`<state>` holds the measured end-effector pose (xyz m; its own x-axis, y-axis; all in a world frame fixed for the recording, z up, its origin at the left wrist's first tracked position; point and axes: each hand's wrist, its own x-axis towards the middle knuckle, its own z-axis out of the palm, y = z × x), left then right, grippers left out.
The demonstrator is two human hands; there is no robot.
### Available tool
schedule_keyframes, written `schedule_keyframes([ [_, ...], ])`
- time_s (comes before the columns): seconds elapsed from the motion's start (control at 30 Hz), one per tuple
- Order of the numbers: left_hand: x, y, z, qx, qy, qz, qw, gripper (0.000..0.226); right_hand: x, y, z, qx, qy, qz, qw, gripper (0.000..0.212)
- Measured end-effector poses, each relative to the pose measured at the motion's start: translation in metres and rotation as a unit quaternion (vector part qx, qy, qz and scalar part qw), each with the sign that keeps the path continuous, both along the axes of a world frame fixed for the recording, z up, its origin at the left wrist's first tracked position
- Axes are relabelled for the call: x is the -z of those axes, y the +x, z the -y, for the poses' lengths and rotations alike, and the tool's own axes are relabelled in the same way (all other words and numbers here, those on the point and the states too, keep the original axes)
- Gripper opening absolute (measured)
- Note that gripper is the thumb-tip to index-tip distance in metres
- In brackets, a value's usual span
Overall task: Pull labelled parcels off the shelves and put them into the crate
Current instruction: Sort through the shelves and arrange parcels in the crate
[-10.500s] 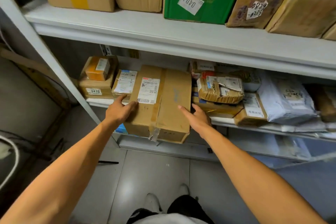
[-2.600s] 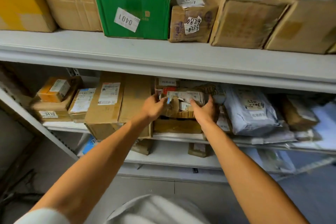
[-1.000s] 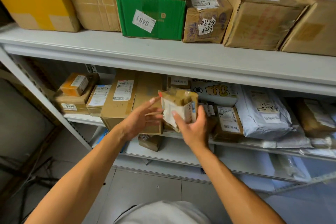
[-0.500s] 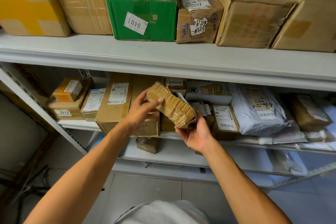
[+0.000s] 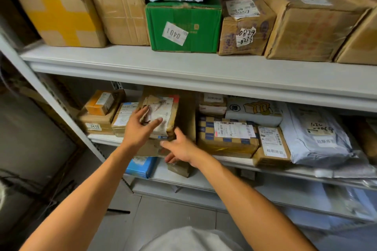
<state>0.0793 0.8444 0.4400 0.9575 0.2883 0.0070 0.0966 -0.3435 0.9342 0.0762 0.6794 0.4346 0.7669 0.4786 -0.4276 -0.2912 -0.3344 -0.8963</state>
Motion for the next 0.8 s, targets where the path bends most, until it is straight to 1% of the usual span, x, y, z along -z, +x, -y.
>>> schedule_keyframes([
  [0.07,-0.001,-0.001,-0.001,0.012,0.095,-0.001,0.995,0.081,0.000,0.001,-0.006,-0.004,-0.028,0.030,0.999,0.078],
  [0.2,0.000,0.002,0.003,0.015,0.181,0.010,0.983,0.082,0.006,0.005,0.010,0.048,-0.038,0.083,0.995,0.076],
  [0.27,0.001,0.004,0.010,0.005,0.247,0.050,0.968,0.075,0.014,0.011,0.025,0.103,-0.030,0.110,0.988,0.066],
  [0.33,-0.006,0.007,0.024,0.013,0.301,0.105,0.948,0.063,0.023,0.018,0.041,0.168,-0.019,0.143,0.975,0.050],
  [0.4,-0.018,0.013,0.044,0.050,0.328,0.130,0.934,0.052,0.029,0.026,0.058,0.242,-0.013,0.183,0.953,0.037],
  [0.47,-0.025,0.024,0.068,0.102,0.332,0.135,0.928,0.046,0.033,0.037,0.072,0.305,-0.014,0.208,0.929,0.037],
  [0.53,-0.029,0.036,0.092,0.135,0.310,0.105,0.935,0.047,0.035,0.050,0.085,0.354,-0.026,0.218,0.909,0.048],
  [0.6,-0.029,0.052,0.111,0.149,0.285,0.055,0.945,0.047,0.033,0.064,0.097,0.378,-0.049,0.205,0.901,0.063],
  [0.67,-0.029,0.070,0.124,0.164,0.300,0.004,0.940,0.042,0.031,0.080,0.106,0.372,-0.069,0.182,0.908,0.074],
  [0.73,-0.030,0.086,0.132,0.192,0.322,-0.060,0.925,0.037,0.037,0.097,0.109,0.346,-0.066,0.159,0.922,0.082],
  [0.8,-0.036,0.096,0.138,0.204,0.317,-0.119,0.919,0.033,0.043,0.108,0.108,0.322,-0.057,0.143,0.934,0.086],
])
